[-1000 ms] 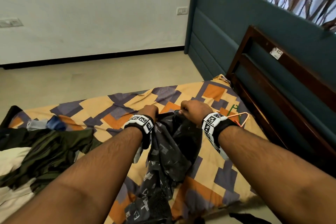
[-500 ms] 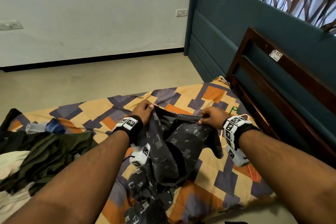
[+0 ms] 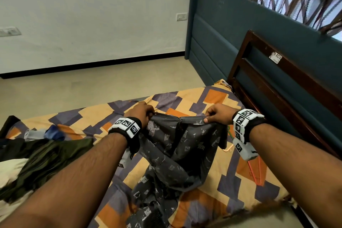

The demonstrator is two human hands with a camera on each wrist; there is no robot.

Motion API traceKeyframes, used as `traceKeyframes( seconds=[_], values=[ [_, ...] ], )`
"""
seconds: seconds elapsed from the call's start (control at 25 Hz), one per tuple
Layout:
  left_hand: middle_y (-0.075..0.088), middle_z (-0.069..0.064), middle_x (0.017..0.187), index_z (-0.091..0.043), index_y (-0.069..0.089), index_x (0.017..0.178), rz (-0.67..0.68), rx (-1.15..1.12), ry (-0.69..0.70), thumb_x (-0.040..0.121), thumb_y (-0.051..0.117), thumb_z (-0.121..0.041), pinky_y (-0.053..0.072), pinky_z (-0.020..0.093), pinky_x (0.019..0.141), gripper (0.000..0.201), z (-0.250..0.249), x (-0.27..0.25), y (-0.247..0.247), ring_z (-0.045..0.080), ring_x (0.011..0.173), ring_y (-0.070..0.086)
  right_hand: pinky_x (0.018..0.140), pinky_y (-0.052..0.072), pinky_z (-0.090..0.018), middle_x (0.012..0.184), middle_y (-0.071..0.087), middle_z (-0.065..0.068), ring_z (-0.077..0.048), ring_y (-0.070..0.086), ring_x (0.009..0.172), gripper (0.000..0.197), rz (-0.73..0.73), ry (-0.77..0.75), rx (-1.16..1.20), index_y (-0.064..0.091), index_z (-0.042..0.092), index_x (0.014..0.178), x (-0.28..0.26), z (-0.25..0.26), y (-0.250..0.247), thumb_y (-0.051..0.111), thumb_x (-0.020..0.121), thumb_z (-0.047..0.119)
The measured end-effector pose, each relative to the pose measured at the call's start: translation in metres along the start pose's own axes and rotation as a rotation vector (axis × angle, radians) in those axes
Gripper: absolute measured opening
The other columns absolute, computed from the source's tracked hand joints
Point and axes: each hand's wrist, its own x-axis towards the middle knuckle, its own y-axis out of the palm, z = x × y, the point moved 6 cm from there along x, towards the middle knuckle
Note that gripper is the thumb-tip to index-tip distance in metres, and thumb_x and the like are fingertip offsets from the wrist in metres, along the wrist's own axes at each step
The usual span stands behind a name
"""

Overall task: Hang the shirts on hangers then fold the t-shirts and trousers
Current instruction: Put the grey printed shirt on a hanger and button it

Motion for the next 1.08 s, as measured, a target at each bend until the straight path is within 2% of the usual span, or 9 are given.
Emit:
traceKeyframes(
  seconds=[0.16, 0.24, 0.32, 0.48, 0.56, 0.68, 0.84, 0.96, 1.08],
  values=[
    [0.062, 0.005, 0.109, -0.020, 0.062, 0.106, -0.063, -0.028, -0.114, 0.094, 0.046, -0.018, 0.047, 0.034, 0.076, 0.020, 0.011, -0.009, -0.008, 0.031, 0.095, 0.060, 0.074, 0.047, -0.030, 0.075, 0.067, 0.003, -0.011, 0.059, 0.073, 0.012, 0.082, -0.028, 0.133, 0.069, 0.023, 0.075, -0.006, -0.007, 0.003, 0.070, 0.086, 0.020],
    [0.062, 0.010, 0.110, -0.014, 0.059, 0.110, -0.029, -0.075, -0.166, 0.096, 0.045, -0.018, 0.041, 0.030, 0.075, 0.021, 0.021, -0.010, -0.004, 0.034, 0.099, 0.059, 0.077, 0.049, -0.036, 0.075, 0.068, -0.003, -0.016, 0.060, 0.074, 0.010, 0.110, -0.006, 0.204, 0.071, 0.017, 0.075, -0.008, -0.012, 0.004, 0.071, 0.086, 0.018],
    [0.063, 0.013, 0.105, -0.008, 0.062, 0.103, -0.008, -0.183, -0.201, 0.095, 0.049, -0.018, 0.040, 0.028, 0.075, 0.019, 0.026, -0.008, 0.003, 0.033, 0.100, 0.059, 0.073, 0.049, -0.034, 0.073, 0.066, -0.005, -0.017, 0.060, 0.071, 0.011, 0.101, 0.020, 0.234, 0.069, 0.014, 0.075, -0.009, -0.013, 0.004, 0.069, 0.086, 0.014],
    [0.068, 0.006, 0.077, -0.007, 0.071, 0.080, 0.071, -0.554, -0.153, 0.083, 0.072, -0.020, 0.047, 0.024, 0.067, 0.013, 0.009, -0.016, 0.014, 0.015, 0.073, 0.063, 0.056, 0.046, -0.023, 0.062, 0.058, -0.004, -0.013, 0.056, 0.056, 0.021, 0.087, 0.095, 0.504, 0.060, 0.008, 0.070, -0.016, -0.002, 0.011, 0.058, 0.090, 0.001],
    [0.069, 0.004, 0.079, -0.007, 0.072, 0.082, 0.015, -0.630, -0.102, 0.079, 0.075, -0.015, 0.049, 0.025, 0.074, 0.009, -0.002, -0.022, 0.012, 0.014, 0.076, 0.063, 0.054, 0.045, -0.025, 0.062, 0.053, -0.009, -0.018, 0.054, 0.055, 0.021, 0.060, 0.136, 0.762, 0.054, 0.006, 0.066, -0.019, 0.007, 0.022, 0.053, 0.085, -0.003],
    [0.068, 0.001, 0.083, -0.009, 0.072, 0.087, -0.193, -0.727, -0.089, 0.083, 0.070, -0.008, 0.047, 0.024, 0.077, 0.004, -0.020, -0.036, 0.013, 0.013, 0.079, 0.062, 0.059, 0.040, -0.031, 0.064, 0.047, -0.013, -0.023, 0.048, 0.058, 0.007, 0.020, 0.083, 0.951, 0.053, 0.007, 0.062, -0.018, 0.026, 0.043, 0.057, 0.067, 0.006],
    [0.064, -0.005, 0.082, -0.008, 0.075, 0.092, -0.248, -0.842, -0.054, 0.083, 0.069, -0.008, 0.045, 0.018, 0.077, 0.011, -0.047, -0.052, 0.029, 0.009, 0.082, 0.060, 0.062, 0.052, -0.025, 0.072, 0.065, -0.010, -0.019, 0.061, 0.067, 0.009, -0.101, -0.017, 1.096, 0.065, 0.004, 0.077, -0.015, 0.050, 0.053, 0.064, 0.083, -0.003],
    [0.071, 0.003, 0.089, -0.007, 0.075, 0.095, -0.282, -0.867, -0.003, 0.083, 0.070, -0.007, 0.048, 0.015, 0.078, 0.014, -0.055, -0.051, 0.030, 0.011, 0.085, 0.065, 0.079, 0.056, -0.028, 0.085, 0.070, -0.012, -0.019, 0.066, 0.079, 0.009, -0.159, -0.112, 1.072, 0.070, 0.000, 0.089, -0.013, 0.070, 0.054, 0.066, 0.083, -0.004],
    [0.072, -0.003, 0.083, -0.014, 0.077, 0.089, -0.275, -0.907, -0.019, 0.083, 0.070, -0.009, 0.052, 0.022, 0.078, 0.010, -0.054, -0.049, 0.027, 0.009, 0.081, 0.068, 0.085, 0.055, -0.031, 0.086, 0.072, -0.011, -0.021, 0.066, 0.083, 0.013, -0.200, -0.131, 1.053, 0.073, 0.005, 0.088, -0.014, 0.075, 0.053, 0.069, 0.081, -0.004]
  ],
)
